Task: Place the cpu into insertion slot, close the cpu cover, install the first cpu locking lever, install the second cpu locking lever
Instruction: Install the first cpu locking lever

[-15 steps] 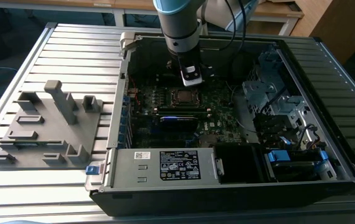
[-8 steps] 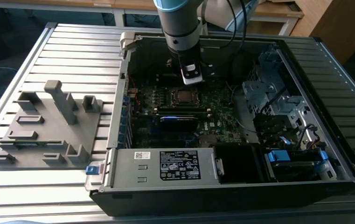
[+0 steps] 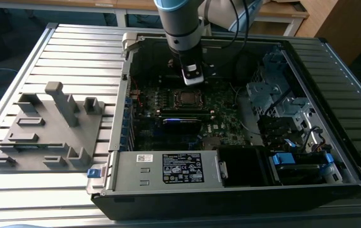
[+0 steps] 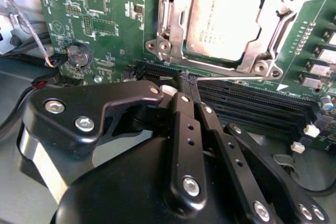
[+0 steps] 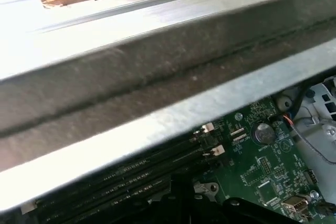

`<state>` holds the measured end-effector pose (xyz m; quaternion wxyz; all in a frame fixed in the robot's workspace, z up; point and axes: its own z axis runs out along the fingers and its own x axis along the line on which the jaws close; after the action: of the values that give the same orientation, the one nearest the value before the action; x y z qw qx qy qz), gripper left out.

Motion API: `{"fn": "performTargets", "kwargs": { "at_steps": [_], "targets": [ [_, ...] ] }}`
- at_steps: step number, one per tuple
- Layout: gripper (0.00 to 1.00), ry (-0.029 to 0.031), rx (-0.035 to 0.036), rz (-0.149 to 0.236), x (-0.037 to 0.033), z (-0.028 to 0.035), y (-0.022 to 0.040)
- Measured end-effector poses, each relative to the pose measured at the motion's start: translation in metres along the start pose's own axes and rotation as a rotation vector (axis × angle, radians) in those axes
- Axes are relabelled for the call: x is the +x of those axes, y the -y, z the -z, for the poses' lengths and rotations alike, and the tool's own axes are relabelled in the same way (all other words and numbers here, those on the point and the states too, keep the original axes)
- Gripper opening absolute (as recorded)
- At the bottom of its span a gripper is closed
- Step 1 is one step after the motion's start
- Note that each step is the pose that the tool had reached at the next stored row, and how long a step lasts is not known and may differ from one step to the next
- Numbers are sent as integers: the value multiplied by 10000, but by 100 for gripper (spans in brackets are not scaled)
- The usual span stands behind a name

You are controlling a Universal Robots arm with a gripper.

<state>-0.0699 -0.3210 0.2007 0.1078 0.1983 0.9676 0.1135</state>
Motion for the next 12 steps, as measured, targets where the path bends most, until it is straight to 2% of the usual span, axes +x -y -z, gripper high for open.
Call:
{"fn": "performTargets", "kwargs": {
  "at_steps": [5, 10, 12],
  "targets": [
    [11, 45, 7, -95, 23, -4, -16],
    [11, 218, -69, -71, 47, -12, -3],
    [11, 252, -85, -64, 61, -14, 3]
  ]
}}
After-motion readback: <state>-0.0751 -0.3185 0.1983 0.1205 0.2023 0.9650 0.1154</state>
